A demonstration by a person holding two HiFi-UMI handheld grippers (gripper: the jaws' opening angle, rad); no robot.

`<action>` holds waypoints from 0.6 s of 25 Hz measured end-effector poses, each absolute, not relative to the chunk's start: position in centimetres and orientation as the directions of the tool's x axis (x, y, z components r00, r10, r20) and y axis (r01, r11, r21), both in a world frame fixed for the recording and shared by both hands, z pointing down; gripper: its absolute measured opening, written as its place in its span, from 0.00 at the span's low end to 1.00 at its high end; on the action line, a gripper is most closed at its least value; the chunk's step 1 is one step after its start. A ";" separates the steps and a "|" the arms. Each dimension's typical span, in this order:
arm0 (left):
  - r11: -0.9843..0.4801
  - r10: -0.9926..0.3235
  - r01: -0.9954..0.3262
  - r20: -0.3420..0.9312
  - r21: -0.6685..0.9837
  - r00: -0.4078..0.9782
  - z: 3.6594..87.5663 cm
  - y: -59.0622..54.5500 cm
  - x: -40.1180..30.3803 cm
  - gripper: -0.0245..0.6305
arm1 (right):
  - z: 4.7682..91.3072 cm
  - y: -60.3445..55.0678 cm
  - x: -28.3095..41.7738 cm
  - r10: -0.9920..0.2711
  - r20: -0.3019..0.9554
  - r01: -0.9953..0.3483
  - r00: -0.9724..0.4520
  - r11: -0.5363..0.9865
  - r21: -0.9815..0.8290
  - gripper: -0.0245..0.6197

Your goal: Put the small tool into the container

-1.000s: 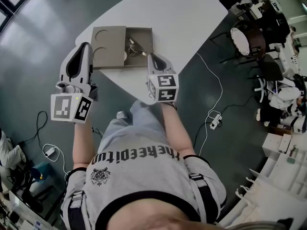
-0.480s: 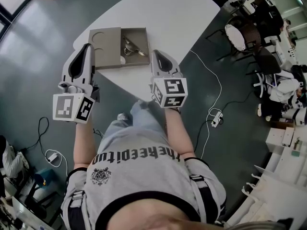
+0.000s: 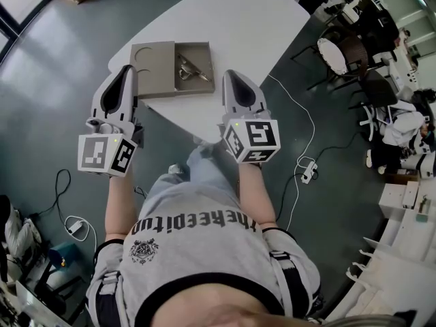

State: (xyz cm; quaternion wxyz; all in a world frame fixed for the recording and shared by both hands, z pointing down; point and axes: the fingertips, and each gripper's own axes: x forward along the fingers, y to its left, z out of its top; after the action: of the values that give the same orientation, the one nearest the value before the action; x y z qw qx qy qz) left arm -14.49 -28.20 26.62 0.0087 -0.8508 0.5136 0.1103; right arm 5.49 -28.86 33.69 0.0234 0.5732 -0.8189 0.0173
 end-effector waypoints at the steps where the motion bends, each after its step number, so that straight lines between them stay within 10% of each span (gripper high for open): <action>1: -0.473 -0.872 -0.876 -0.198 0.098 0.448 26.6 -28.0 -14.6 0.06 | 33.3 -28.6 5.4 -0.938 0.049 -0.940 -0.342 0.342 0.000 0.03; 15: -0.494 -0.859 -0.863 -0.214 0.111 0.464 26.3 -26.9 -16.1 0.06 | 30.9 -26.3 4.3 -0.949 -0.007 -0.949 -0.314 0.314 0.029 0.03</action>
State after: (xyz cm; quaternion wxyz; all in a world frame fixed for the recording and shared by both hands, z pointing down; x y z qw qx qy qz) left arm -16.10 -26.88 26.32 0.0065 -0.8556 0.5031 0.1214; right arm 4.28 -26.27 30.94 0.0056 0.5857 -0.8104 -0.0139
